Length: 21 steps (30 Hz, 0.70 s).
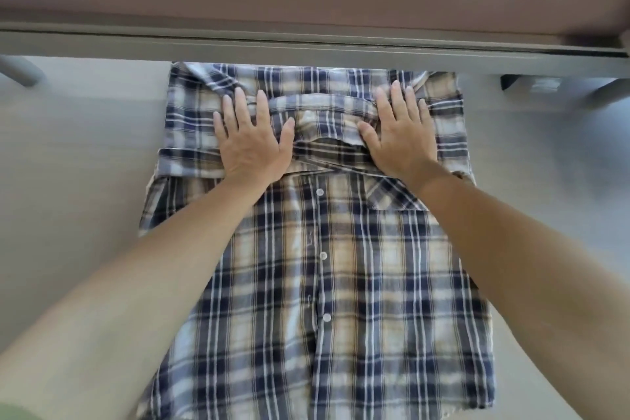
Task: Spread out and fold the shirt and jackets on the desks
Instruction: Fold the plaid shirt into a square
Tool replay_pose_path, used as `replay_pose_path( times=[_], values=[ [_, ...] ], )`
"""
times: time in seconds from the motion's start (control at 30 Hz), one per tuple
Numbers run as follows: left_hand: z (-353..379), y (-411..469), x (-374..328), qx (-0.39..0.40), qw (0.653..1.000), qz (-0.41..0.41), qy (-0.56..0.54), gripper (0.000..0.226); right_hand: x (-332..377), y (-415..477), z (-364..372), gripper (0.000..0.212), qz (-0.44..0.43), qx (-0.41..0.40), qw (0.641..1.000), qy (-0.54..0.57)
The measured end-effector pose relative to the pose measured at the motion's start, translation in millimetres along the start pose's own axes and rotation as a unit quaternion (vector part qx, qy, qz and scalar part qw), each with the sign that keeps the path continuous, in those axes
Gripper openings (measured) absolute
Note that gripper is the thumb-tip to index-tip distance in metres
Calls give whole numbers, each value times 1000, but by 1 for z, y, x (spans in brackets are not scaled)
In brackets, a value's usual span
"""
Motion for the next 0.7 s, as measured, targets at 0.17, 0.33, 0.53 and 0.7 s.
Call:
replay_pose_path(
  times=[0.17,0.33,0.53,0.7],
  values=[
    [-25,-95,9,4,996,63,-70,75,23,-115,-21,70,-25,14,995,91],
    [7,-173,36,95,987,118,46,73,2,-182,20,72,-8,77,997,3],
    [9,-156,34,67,987,126,72,72,-9,-164,27,70,-16,74,997,-19],
    [-3,-190,45,89,992,76,39,75,-19,-201,19,69,-34,77,996,8]
  ],
)
Point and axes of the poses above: each hand's wrist, its own y-axis towards the middle knuckle, its own z-axis out of the palm, x = y × z, the point moved 2 cm from there along y, towards the middle knuckle, and after that the axes turned 7 degrees about -x, right-handed, at the moved point
